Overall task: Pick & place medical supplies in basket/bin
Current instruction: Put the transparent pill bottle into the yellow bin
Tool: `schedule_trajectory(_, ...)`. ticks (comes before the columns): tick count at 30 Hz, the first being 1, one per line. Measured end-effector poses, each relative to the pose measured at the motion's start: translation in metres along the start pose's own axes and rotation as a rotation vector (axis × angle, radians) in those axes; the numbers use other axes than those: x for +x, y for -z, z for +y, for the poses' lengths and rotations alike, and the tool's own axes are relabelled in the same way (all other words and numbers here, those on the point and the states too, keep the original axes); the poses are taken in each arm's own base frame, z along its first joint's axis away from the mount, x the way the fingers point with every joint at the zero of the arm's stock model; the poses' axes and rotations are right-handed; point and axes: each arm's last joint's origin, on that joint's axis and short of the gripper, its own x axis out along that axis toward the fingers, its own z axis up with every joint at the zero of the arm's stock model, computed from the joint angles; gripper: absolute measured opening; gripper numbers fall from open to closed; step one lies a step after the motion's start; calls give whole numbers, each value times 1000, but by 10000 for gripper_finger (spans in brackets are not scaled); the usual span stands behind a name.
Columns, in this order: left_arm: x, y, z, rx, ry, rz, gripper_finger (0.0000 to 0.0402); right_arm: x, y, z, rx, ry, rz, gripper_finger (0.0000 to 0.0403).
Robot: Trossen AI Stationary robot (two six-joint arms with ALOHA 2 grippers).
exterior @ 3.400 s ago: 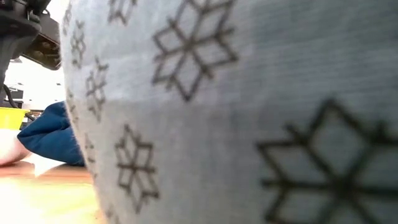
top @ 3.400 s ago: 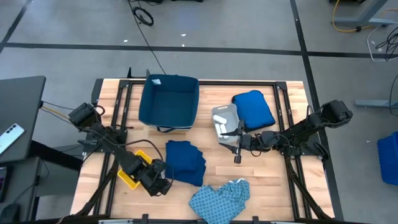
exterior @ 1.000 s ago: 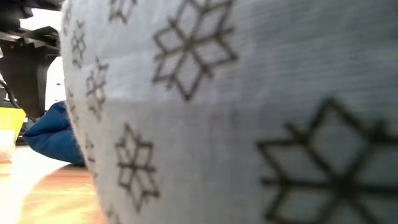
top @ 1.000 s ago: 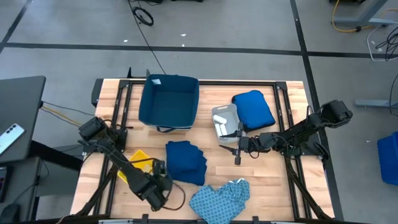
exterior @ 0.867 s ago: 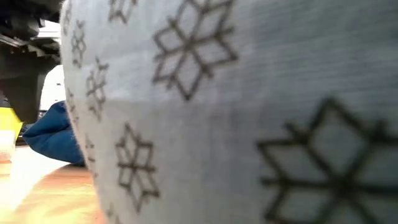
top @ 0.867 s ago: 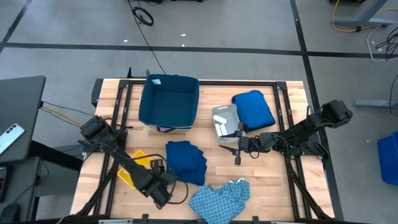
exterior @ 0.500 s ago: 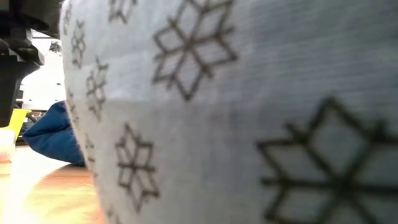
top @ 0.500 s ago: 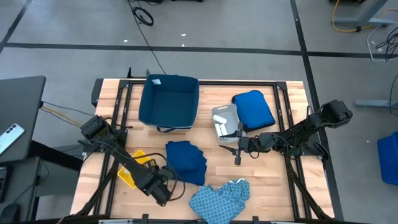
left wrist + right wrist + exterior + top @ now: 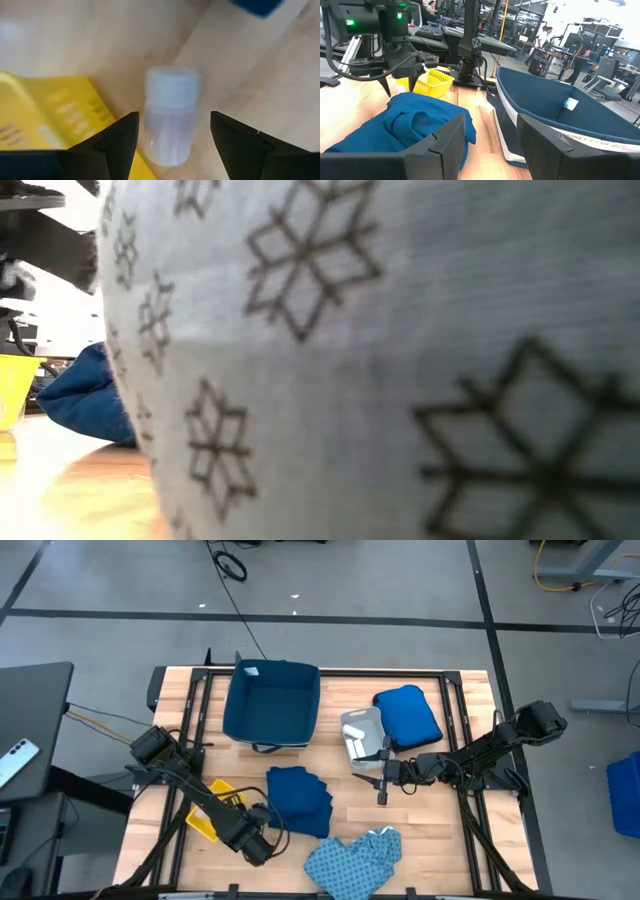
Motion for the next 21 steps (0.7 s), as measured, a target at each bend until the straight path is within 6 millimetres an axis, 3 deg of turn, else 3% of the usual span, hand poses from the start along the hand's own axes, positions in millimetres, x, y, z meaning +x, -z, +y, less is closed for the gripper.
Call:
schedule_trajectory(9,7,-2,-10,-9,144,-20,244,0,1,0,-3,-2,6,188)
schedule_trajectory(17,7,-2,-12,-1,159,-40,149,0,1,0,-5,-3,11,188)
schedule_trajectory(21,6,1,-14,26,163,-53,149,0,1,0,-6,-3,12,188)
